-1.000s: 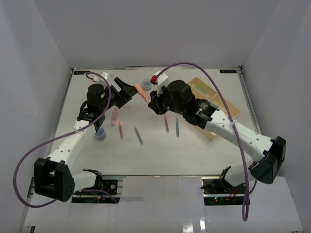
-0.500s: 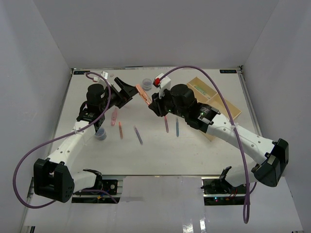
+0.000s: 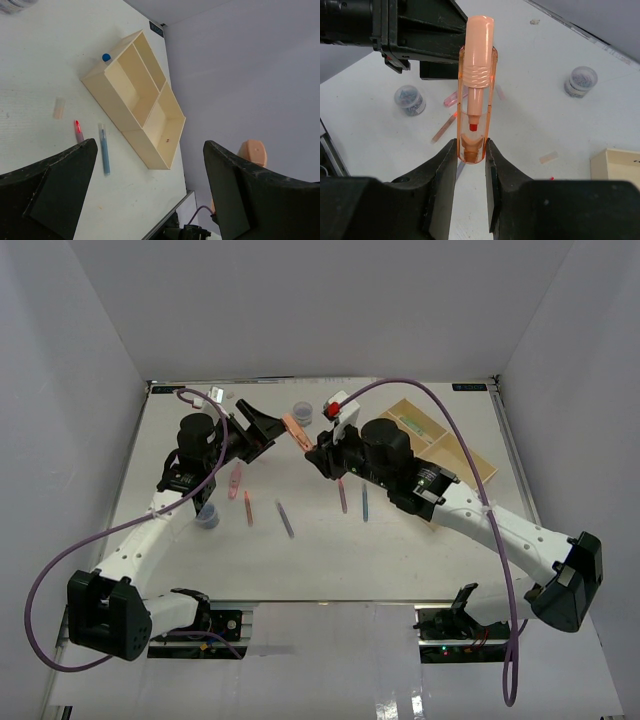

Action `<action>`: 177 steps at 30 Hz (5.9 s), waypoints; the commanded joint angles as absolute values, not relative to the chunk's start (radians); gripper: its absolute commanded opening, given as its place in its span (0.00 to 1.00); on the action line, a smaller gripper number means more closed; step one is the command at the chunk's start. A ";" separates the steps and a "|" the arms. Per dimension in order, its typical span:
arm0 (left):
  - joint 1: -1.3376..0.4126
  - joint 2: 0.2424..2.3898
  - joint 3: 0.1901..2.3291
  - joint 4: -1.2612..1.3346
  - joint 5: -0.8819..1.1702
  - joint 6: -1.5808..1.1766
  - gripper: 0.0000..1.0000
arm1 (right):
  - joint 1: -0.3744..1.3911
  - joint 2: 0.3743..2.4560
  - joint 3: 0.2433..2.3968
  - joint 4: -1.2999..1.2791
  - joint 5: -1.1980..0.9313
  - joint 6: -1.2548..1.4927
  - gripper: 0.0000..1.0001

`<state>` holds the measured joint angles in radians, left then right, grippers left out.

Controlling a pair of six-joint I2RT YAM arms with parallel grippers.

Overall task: Sort the stationery into containers
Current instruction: Close the pen cap, then place the pen in the storage box.

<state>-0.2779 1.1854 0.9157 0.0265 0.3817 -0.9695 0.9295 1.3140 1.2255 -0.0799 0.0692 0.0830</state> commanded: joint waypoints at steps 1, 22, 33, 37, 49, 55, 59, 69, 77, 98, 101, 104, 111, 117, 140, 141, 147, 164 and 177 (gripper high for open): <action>-0.284 1.141 0.943 0.035 0.400 -0.965 0.98 | 0.925 1.266 1.184 0.043 0.060 0.086 0.26; -0.285 1.166 1.350 -0.573 0.460 -0.462 0.98 | 0.925 1.077 0.858 0.506 0.011 -0.222 0.19; -0.284 1.407 1.853 -0.962 0.592 -0.305 0.94 | 0.927 1.098 0.868 0.491 -0.028 -0.397 0.15; -0.284 1.399 1.813 -0.927 0.663 -0.295 0.81 | 0.925 1.129 0.897 0.476 -0.043 -0.414 0.15; -0.284 1.358 1.695 -0.870 0.739 -0.249 0.73 | 0.927 1.198 0.954 0.449 -0.084 -0.408 0.14; -0.284 1.338 1.621 -0.847 0.724 -0.227 0.71 | 0.925 1.213 0.976 0.440 -0.110 -0.388 0.13; -0.284 1.332 1.609 -0.825 0.741 -0.224 0.68 | 0.927 1.223 0.985 0.426 -0.121 -0.382 0.13; -0.284 1.322 1.585 -0.798 0.790 -0.229 0.53 | 0.927 1.227 0.982 0.420 -0.130 -0.367 0.13; -0.284 1.318 1.559 -0.798 0.801 -0.233 0.40 | 0.925 1.233 0.992 0.420 -0.130 -0.364 0.11; -0.310 1.308 1.440 -0.747 0.847 -0.296 0.31 | 0.927 1.255 1.138 0.449 -0.147 -0.370 0.08; -0.314 1.312 1.428 -0.741 0.847 -0.304 0.31 | 0.925 1.253 1.157 0.453 -0.156 -0.373 0.08; -0.319 1.318 1.419 -0.736 0.856 -0.308 0.31 | 0.925 1.250 1.164 0.454 -0.160 -0.377 0.08; -0.330 1.328 1.410 -0.736 0.871 -0.318 0.30 | 0.925 1.246 1.184 0.466 -0.163 -0.393 0.08; -0.348 1.336 1.407 -0.733 0.871 -0.322 0.29 | 0.925 1.249 1.213 0.482 -0.167 -0.406 0.08; -0.370 1.354 1.460 -0.719 0.821 -0.278 0.32 | 0.925 1.195 1.129 0.462 -0.189 -0.442 0.08; -0.370 1.355 1.462 -0.718 0.828 -0.275 0.32 | 0.925 1.189 1.120 0.460 -0.192 -0.443 0.08; -0.370 1.355 1.451 -0.713 0.821 -0.252 0.44 | 0.925 1.177 1.098 0.436 -0.178 -0.480 0.08; -0.367 1.226 1.421 -0.554 0.585 -0.301 0.75 | 0.919 1.201 0.977 0.316 -0.003 -0.494 0.08; -0.362 1.149 1.290 -0.479 0.258 -0.328 0.81 | 0.807 1.284 1.074 -0.234 0.083 -0.347 0.08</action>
